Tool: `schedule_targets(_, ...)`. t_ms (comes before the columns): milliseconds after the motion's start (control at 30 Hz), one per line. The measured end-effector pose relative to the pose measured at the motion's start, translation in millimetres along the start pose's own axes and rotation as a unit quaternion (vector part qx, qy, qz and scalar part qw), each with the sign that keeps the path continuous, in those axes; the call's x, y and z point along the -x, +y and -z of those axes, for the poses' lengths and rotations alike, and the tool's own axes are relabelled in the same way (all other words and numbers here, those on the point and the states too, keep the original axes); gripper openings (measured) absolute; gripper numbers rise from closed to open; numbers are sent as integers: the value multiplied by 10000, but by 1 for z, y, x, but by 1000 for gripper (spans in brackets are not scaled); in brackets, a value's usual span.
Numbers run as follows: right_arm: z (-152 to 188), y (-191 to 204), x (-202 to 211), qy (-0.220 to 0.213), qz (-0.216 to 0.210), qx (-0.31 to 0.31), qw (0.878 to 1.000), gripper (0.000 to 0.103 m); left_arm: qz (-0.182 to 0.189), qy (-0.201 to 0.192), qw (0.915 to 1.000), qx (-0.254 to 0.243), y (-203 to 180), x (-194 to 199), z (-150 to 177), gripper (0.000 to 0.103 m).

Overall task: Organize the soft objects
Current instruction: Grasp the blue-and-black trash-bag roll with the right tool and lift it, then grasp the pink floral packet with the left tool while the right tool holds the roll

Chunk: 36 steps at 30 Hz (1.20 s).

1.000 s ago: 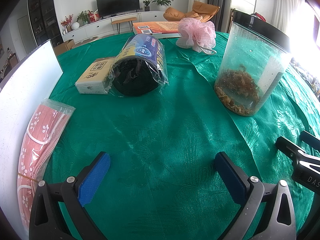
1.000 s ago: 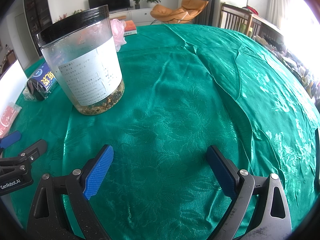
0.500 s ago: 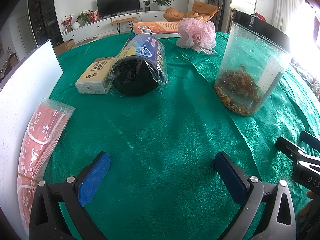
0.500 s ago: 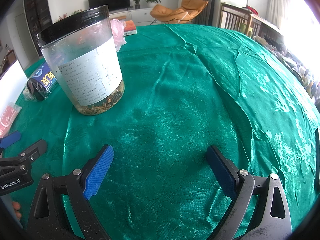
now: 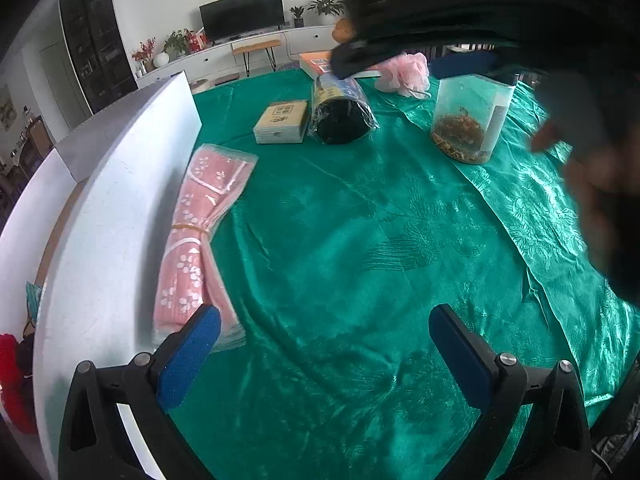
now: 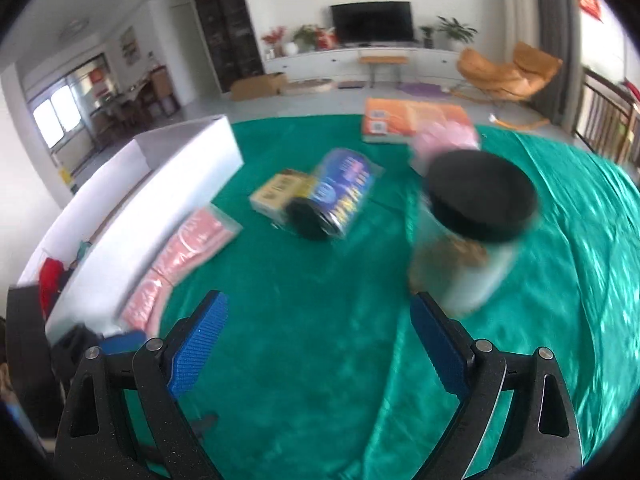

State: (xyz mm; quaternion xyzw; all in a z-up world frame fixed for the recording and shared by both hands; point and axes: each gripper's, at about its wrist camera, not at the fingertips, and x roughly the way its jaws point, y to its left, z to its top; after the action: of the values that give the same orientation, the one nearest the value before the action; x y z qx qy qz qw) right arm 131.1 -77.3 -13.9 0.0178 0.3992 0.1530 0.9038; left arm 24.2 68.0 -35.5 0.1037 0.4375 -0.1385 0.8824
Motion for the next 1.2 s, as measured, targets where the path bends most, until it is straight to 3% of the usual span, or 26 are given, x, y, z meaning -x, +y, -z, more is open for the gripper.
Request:
schedule_targets(133, -52, 4, -85, 525, 761, -67, 9957, 92, -31, 121, 9999, -64, 5, 6, 6, 103)
schedule_targets(200, -61, -11, -117, 813, 1116, -394, 9896, 92, 28, 186, 9998, -71, 5, 4, 9, 103)
schedule_targets(267, -60, -27, -133, 1052, 1140, -719, 9853, 91, 37, 253, 9996, -91, 3, 2, 13, 103)
schedule_targets(300, -56, -34, -140, 1240, 957, -860, 9839, 83, 37, 261, 9996, -110, 3, 2, 13, 103)
schedule_targets(333, -51, -38, -143, 1388, 531, -982, 9840, 63, 31, 235, 9996, -139, 2, 1, 12, 103)
schedule_targets(467, -30, -21, -112, 1519, 356, -304, 9873, 60, -185, -45, 9994, -300, 1, 7, -7, 103)
schedule_targets(533, -2, -12, -82, 1541, 115, -57, 9880, 60, -264, -226, 9990, -285, 2, 9, -22, 103)
schedule_targets(667, 64, -13, -24, 1509, 301, 292, 9877, 60, -556, -292, 9979, -136, 4, -10, -52, 103)
schedule_targets(900, 137, -69, 66, 978, 974, -540, 9890, 61, -1489, 58, 9881, 389, 29, -78, -80, 103)
schedule_targets(967, 148, -80, 78, 862, 948, -827, 9883, 61, -1690, 388, 9840, 397, 33, -101, -79, 103)
schedule_targets(1000, 153, -86, 82, 819, 944, -950, 9876, 61, -1729, 332, 9831, 495, 34, -104, -79, 103)
schedule_targets(1033, 157, -88, 86, 784, 942, -1033, 9871, 61, -1649, 357, 9832, 690, 37, -103, -78, 103)
schedule_targets(1067, 159, -90, 86, 754, 918, -1092, 9869, 61, -1327, 537, 9854, 925, 39, -103, -77, 102)
schedule_targets(1133, 165, -95, 91, 680, 886, -1210, 9863, 61, -211, 407, 9934, 1052, 29, -82, -77, 102)
schedule_targets(1200, 168, -98, 95, 615, 869, -1270, 9862, 61, 733, 212, 9939, 790, 13, -52, -77, 102)
